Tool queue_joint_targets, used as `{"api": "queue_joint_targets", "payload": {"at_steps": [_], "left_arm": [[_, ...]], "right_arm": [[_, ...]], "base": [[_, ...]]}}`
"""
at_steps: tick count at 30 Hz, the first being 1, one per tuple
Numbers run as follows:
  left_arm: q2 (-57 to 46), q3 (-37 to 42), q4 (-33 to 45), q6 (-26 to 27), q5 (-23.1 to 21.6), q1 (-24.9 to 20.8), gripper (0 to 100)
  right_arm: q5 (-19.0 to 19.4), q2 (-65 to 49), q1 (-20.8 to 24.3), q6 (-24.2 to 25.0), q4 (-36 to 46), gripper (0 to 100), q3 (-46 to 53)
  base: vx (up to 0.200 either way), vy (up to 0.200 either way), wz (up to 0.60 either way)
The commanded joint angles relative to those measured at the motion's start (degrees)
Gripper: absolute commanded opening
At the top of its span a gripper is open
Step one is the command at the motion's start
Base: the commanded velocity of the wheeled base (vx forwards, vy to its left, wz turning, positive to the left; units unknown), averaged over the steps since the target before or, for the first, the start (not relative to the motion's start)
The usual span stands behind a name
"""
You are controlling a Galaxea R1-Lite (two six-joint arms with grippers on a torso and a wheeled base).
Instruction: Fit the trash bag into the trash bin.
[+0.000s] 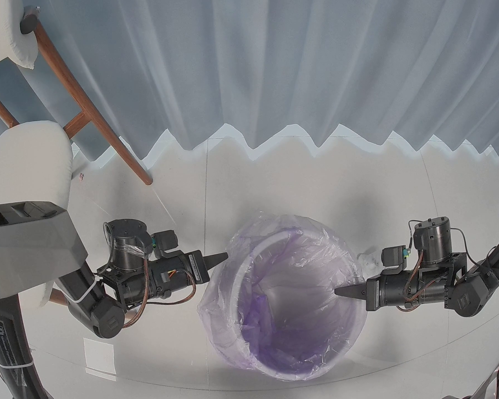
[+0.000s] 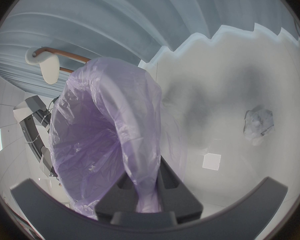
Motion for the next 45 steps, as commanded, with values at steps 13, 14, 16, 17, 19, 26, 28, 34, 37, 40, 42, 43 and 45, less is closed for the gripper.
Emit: {"api": "queue_joint_targets", "payload": {"at_steps": [13,14,16,17,19,26,28,34,37,40,42,43,45], "left_arm": [[4.1,0.5,-0.3,0.3,1.2,6.1,0],[4.4,0.5,-0.4,0.3,1.2,6.3,0],[4.9,0.5,-1.4,0.3,1.7,6.4,0],[5.6,0.5,-2.3,0.2,2.6,6.6,0],[6.7,0.6,-4.1,0.2,3.8,6.6,0],[7.4,1.3,-7.4,-0.2,4.2,6.4,0],[6.9,1.8,-7.5,-0.4,3.8,6.1,100],[4.1,3.1,-8.6,-1.4,4.3,5.6,100],[-2.6,8.4,-10.7,-3.2,4.4,5.9,100],[-9.6,14.8,-10.8,-3.4,4.3,6.6,100],[-12.9,17.6,-10.8,-3.6,4.3,6.9,100],[-17.0,20.9,-10.9,-3.8,4.3,7.3,100],[-20.1,23.1,-10.9,-3.8,4.3,7.4,100]], "right_arm": [[0.6,-0.1,0.0,0.2,-1.3,0,0.3],[0.6,-0.1,0.0,0.2,-1.3,0,0.3],[0.6,-0.1,0.0,0.2,-1.3,0,0.3],[0.6,-0.1,0.0,0.2,-1.3,0,0.3],[0.6,-0.1,0.0,0.2,-1.3,0,0.4],[0.5,-0.1,0.0,0.0,-1.3,0,0.9],[0.5,-0.1,0.0,0.0,-1.4,0,1.1],[0.4,-0.1,0.0,0.1,-1.5,0,1.4],[0.0,0.2,-0.4,0.7,-1.5,0,1.5],[-0.2,0.4,-0.8,1.6,-1.6,0,1.3],[-1.2,0.5,-0.9,2.5,-1.6,0,1.3],[-3.6,0.8,-0.8,4.4,-1.6,0,1.2],[-5.8,1.2,-0.2,7.1,-1.6,0,1.0]], "base": [[0.000,0.000,0.00],[0.000,0.000,0.00],[0.000,0.000,0.00],[0.000,0.000,0.00],[0.000,0.000,0.00],[0.000,0.000,0.00],[0.000,0.000,0.00],[0.000,0.000,0.00],[0.000,0.000,0.00],[0.000,0.000,0.00],[0.000,0.000,0.00],[0.000,0.000,0.00],[0.000,0.000,0.00]]}}
